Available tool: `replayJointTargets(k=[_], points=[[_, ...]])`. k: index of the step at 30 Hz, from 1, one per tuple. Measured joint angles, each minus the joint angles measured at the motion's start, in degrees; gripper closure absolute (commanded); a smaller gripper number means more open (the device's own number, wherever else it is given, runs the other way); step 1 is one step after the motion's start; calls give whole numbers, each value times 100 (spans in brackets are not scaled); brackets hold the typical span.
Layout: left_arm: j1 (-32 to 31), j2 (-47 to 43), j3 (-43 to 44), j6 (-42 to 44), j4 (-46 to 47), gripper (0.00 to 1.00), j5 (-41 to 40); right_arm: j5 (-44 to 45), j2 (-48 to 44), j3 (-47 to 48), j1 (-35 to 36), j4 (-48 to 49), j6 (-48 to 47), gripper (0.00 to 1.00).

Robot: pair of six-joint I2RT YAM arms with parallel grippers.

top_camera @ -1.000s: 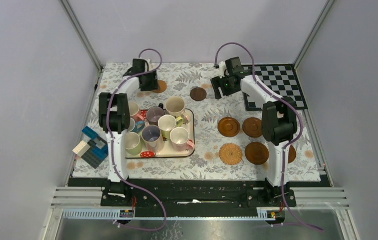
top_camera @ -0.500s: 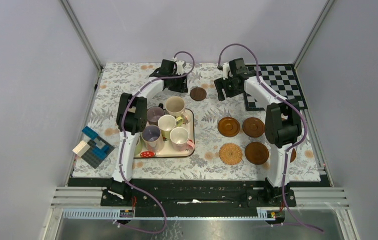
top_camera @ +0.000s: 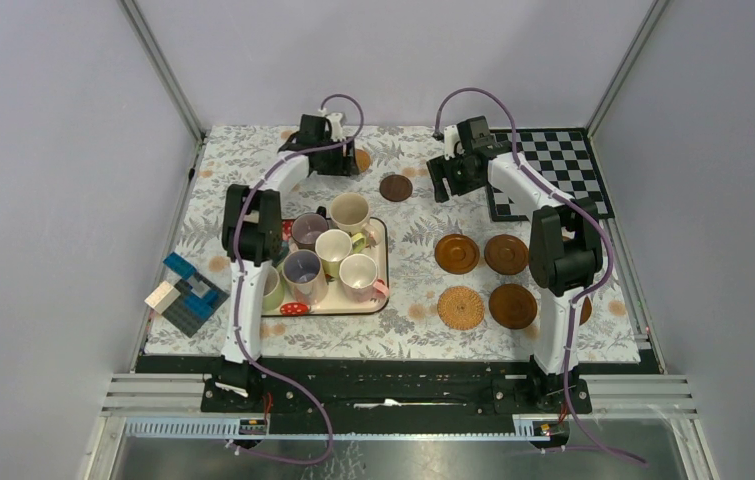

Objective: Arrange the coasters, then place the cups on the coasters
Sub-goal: Move the coaster to the center of the board.

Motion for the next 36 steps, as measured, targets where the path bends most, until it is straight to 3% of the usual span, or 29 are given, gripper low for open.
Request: replayJointTargets(k=[10,16,26,36], points=[[223,507,658,-299,437,32,-476,-2,0,0,0,-2,0,23],[173,1027,1353,-343,660,41,-688,0,0,0,0,-7,-2,23],[15,1045,1360,319,568,49,-898,11,0,0,0,-7,-11,23],[-376,1023,1574,798,-188,56,-273,20,-17,-4,-2,-7,-31,23]])
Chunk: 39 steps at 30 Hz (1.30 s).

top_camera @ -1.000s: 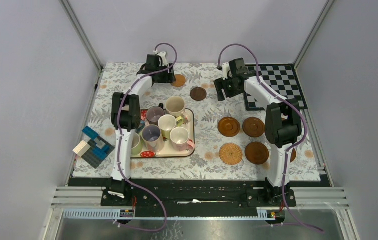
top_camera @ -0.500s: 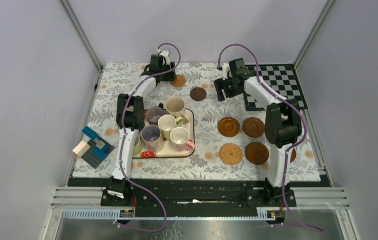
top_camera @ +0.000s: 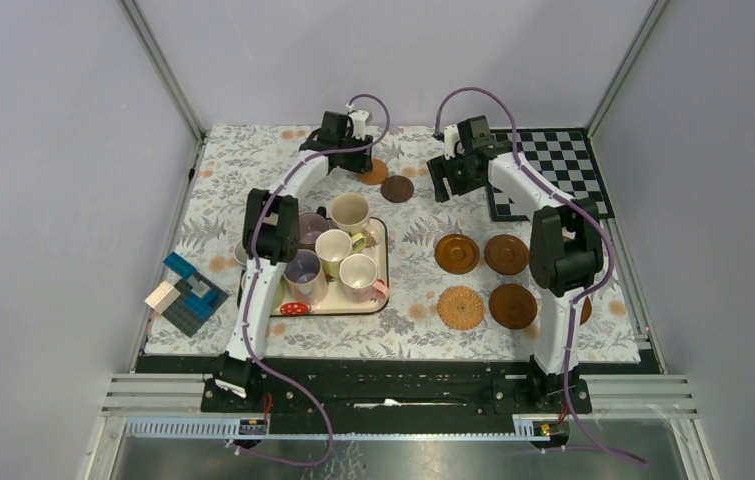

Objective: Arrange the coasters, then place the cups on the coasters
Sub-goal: Move the coaster to the center of the board.

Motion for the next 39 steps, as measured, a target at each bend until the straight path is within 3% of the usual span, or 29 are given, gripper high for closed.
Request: replayJointTargets(k=[12,20,27,29,33,39], points=[[-411,-529,-723,293,-573,54,1222,-20,-59,-11,-2,0,0,24],[-640,-553,-647,-120,-741,40,1440,-157,-105,-50,-2,-15,2,24],[-205,-804,-225,-470,-828,18,1379,-728,-697,-566,-2,162,-111,23],[-70,-1110,-247,-391,-892,12,1364,-909,-890,-693,-2,205,-170,23],[243,-2358,-898,151,-1040,9,1416,-1259,-1191,-839,-2,203,-275,23],[944,-4868,-2850,1185,-1399,20,2347,-1565,-1429,-1191,26,190,-365,24]])
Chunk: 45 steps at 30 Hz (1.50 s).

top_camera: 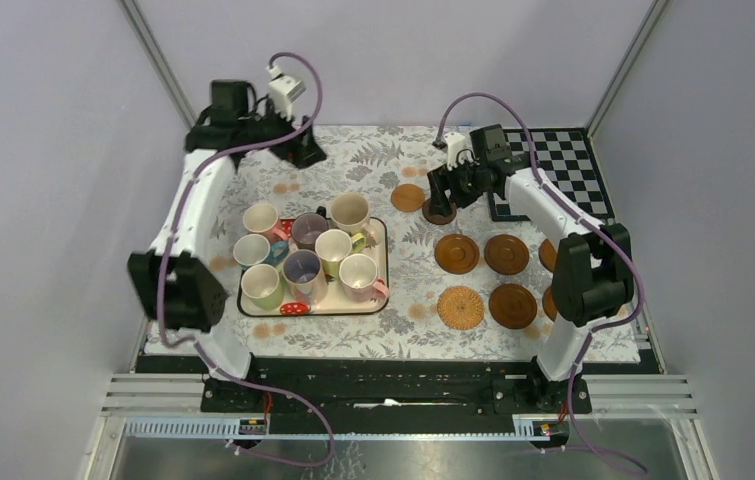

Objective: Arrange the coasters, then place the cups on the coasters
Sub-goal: Move the coaster to the center of the board, then move the tray to the center of the board.

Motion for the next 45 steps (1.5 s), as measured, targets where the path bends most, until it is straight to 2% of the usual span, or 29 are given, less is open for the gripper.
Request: replayJointTargets(k=[4,7,9,13,19,28,35,40,45], points=[[382,-1392,-1287,1200,-612,30,365,-107,-35,-238,105,-63,-17,25],[310,-2297,-2332,2306,-1375,34,529,-118,-37,-396,240,-87,-15,25],[240,-2568,-2671,2780,-1694,36,531,-133,-37,-483,337,-101,7,25],[-17,-3274,-3679,3965,-2334,39,269,-155,-37,-551,511,-92,101,27],[-474,-4286,-4900,5123,-2470,43,-328,-155,9,-570,682,-57,334,29],[-942,-4725,-6024,6011,-2159,46,-1049,-151,205,-584,841,76,588,30],[-1134,-4795,-6542,6260,-1773,47,-1462,-133,426,-586,879,188,728,31],[-1165,-4833,-6616,6194,-1528,46,-1633,-125,531,-586,964,190,780,31],[-1165,-4529,-6284,5665,-1423,46,-1805,-111,538,-586,1001,192,780,31]])
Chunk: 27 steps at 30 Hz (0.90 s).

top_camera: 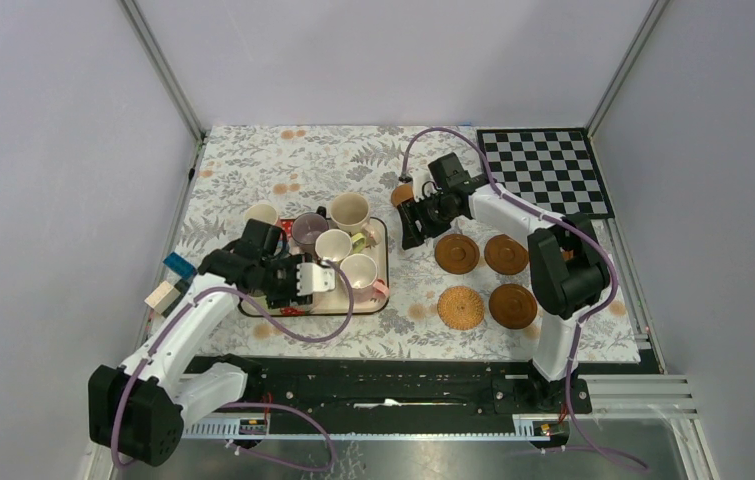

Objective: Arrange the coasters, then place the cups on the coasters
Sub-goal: Move the tray to the center of the board.

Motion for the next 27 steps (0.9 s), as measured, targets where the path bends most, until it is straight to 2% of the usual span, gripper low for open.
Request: replayJointTargets(k=[8,17,22,27], points=[[0,-39,516,-306,44,46,-4,11,0,0,0,0,-2,31],[0,-457,1152,267,-1172,50,442,7,0,-153,0,125,11,31],[-155,-485,1051,595,-1773,50,442,4,0,-179,0,142,61,32],[-549,-514,494,463,-1565,48,170,2,4,-173,0,186,181,33]])
